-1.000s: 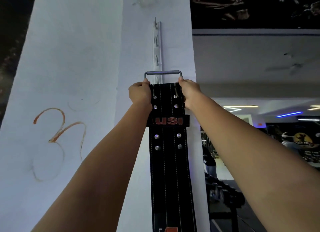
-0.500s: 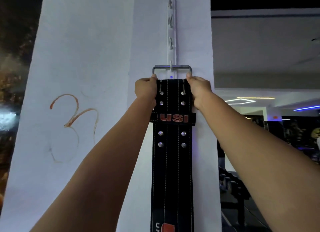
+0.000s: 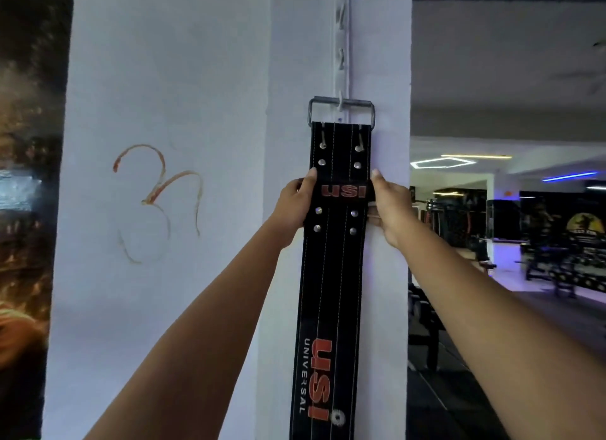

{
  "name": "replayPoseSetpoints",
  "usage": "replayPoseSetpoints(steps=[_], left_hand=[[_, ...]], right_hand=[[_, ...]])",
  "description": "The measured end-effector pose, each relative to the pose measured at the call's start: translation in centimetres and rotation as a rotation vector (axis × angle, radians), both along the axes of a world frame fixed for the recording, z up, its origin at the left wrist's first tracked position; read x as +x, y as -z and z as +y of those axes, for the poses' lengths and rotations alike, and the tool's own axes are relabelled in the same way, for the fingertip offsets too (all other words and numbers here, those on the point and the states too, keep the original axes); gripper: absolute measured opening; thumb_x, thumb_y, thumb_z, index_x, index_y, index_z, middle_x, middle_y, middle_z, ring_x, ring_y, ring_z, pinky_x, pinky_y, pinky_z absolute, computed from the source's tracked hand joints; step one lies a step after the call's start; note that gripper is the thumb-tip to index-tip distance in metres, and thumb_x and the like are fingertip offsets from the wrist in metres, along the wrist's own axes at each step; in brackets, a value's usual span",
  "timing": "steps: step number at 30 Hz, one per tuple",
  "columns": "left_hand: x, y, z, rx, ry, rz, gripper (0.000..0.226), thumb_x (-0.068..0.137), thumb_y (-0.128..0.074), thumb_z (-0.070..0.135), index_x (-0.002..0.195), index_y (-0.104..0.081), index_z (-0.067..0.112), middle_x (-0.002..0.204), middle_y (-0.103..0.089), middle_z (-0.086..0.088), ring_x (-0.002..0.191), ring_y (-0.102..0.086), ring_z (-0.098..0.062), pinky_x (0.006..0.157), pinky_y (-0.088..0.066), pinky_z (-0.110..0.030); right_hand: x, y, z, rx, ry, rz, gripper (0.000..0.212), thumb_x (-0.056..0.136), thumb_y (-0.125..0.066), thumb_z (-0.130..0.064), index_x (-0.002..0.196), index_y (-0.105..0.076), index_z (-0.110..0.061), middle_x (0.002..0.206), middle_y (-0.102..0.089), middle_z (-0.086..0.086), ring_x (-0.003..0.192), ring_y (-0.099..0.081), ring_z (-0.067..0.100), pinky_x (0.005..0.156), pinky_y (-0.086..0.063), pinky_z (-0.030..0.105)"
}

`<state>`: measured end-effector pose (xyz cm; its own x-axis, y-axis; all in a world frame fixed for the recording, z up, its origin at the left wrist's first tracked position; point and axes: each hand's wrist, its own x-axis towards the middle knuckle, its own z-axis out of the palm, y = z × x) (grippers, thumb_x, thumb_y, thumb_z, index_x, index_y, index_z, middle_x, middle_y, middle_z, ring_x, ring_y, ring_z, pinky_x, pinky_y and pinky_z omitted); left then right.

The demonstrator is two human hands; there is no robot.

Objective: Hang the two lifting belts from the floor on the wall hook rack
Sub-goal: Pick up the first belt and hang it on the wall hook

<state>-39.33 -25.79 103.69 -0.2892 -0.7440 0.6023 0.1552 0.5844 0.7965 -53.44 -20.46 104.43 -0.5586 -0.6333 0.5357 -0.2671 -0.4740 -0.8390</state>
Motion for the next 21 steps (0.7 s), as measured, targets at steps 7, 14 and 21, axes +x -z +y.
replayPoseSetpoints(steps=[7,14,21], left_hand=[[2.1,7.0,4.1,0.095,-0.006,-0.027,0.037,0.093,-0.052,0.031,0.125,-0.046,0.012,0.104,-0.059,0.004,0.086,-0.057,-0.004,0.077,-0.046,-0.023],[5.7,14.6,10.7,0.266,0.022,-0.089,0.024,0.094,-0.049,0.033,0.115,-0.052,0.020,0.115,-0.058,0.001,0.103,-0.058,-0.017,0.092,-0.045,-0.037],[11.5,22.1,18.0,0.445,-0.084,-0.074,0.034,0.095,-0.047,0.034,0.124,-0.052,0.016,0.121,-0.059,-0.003,0.110,-0.058,-0.025,0.089,-0.044,-0.039]], right_hand=[[1.4,6.8,4.9,0.132,-0.093,-0.091,0.021,0.091,-0.053,-0.023,0.104,-0.060,-0.008,0.103,-0.065,0.012,0.095,-0.058,0.023,0.074,-0.047,0.033],[4.7,14.2,10.6,0.310,-0.125,-0.092,0.022,0.090,-0.054,-0.021,0.109,-0.061,-0.013,0.115,-0.063,0.007,0.101,-0.060,0.021,0.080,-0.048,0.032],[9.5,20.6,16.6,0.450,-0.272,-0.029,0.026,0.088,-0.055,-0.016,0.111,-0.063,-0.007,0.104,-0.065,0.008,0.095,-0.062,0.023,0.068,-0.048,0.026]])
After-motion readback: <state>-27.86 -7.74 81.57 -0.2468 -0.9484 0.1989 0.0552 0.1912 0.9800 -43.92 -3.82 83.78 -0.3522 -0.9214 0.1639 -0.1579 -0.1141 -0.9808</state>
